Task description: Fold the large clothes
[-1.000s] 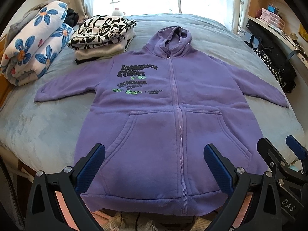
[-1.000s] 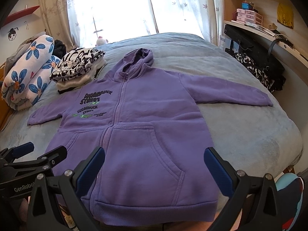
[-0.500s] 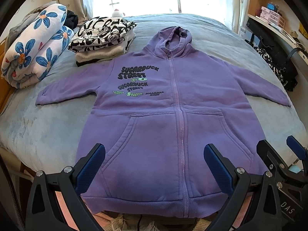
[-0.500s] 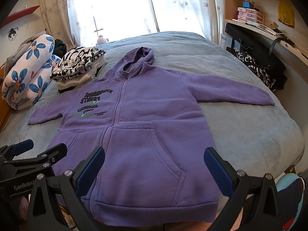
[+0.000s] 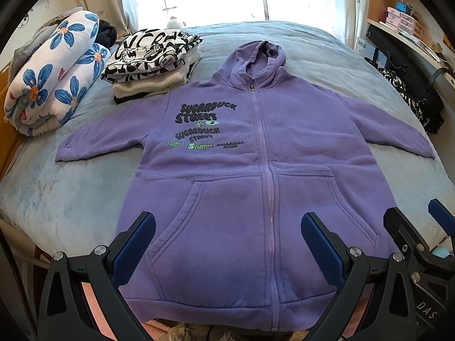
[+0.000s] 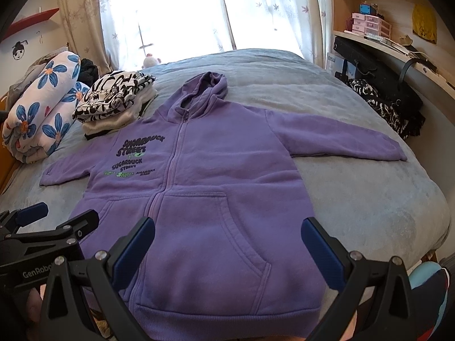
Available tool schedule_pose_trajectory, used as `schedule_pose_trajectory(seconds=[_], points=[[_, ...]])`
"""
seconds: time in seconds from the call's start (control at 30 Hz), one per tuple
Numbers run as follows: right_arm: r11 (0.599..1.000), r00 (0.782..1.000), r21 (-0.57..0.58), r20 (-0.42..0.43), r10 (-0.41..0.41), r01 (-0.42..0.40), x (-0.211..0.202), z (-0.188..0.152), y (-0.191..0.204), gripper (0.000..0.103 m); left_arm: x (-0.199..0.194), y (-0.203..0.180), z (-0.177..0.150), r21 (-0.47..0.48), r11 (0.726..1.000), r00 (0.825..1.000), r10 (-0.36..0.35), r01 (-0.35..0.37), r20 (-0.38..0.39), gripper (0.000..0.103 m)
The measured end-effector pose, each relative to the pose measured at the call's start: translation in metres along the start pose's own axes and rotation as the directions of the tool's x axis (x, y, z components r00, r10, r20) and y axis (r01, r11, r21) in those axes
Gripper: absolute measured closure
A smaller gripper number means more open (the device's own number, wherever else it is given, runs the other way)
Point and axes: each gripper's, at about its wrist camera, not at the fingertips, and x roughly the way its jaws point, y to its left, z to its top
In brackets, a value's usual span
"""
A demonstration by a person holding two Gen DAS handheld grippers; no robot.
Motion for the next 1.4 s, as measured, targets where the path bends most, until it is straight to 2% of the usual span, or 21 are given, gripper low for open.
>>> schedule_pose_trajectory(seconds=[0.43,0.67,0.77,1.0,1.27,1.33,1.4], points=[[1.000,0.998,-0.029,0.061,0.014,-0.012,0.000,0.024,-0.009,0.000,-0.009,-0.011,0.019,-0.010,0.997,0.996,0.076,-0.075,0.048,0.002],[0.999,0.996,-0.037,0.085,0.021,-0.018,-0.003,0.041,-0.016,0.000,-0.013,-0.023,0.035,0.016,0.990,0.987,0.141,-0.143,0.081,0.002],[0.999,0.996,-0.028,0.092,0.023,-0.020,-0.004,0.051,-0.023,0.000,-0.017,-0.027,0.044,0.017,0.988,0.983,0.148,-0.151,0.109,0.002],[1.000,0.991,-0.015,0.135,0.003,-0.001,-0.011,0.077,-0.041,0.000,-0.026,-0.043,0.068,0.041,0.987,0.974,0.144,-0.154,0.175,0.001],[0.999,0.980,-0.019,0.193,-0.042,0.046,-0.019,0.104,-0.061,0.000,-0.028,-0.062,0.100,0.043,0.992,0.971,0.105,-0.117,0.215,0.001],[0.997,0.977,-0.009,0.200,-0.073,0.076,-0.017,0.110,-0.073,0.000,-0.026,-0.070,0.109,0.052,0.989,0.963,0.123,-0.139,0.238,0.001],[0.995,0.976,0.018,0.194,-0.101,0.100,-0.012,0.116,-0.088,0.000,-0.022,-0.082,0.119,0.067,0.979,0.951,0.168,-0.191,0.260,0.001]])
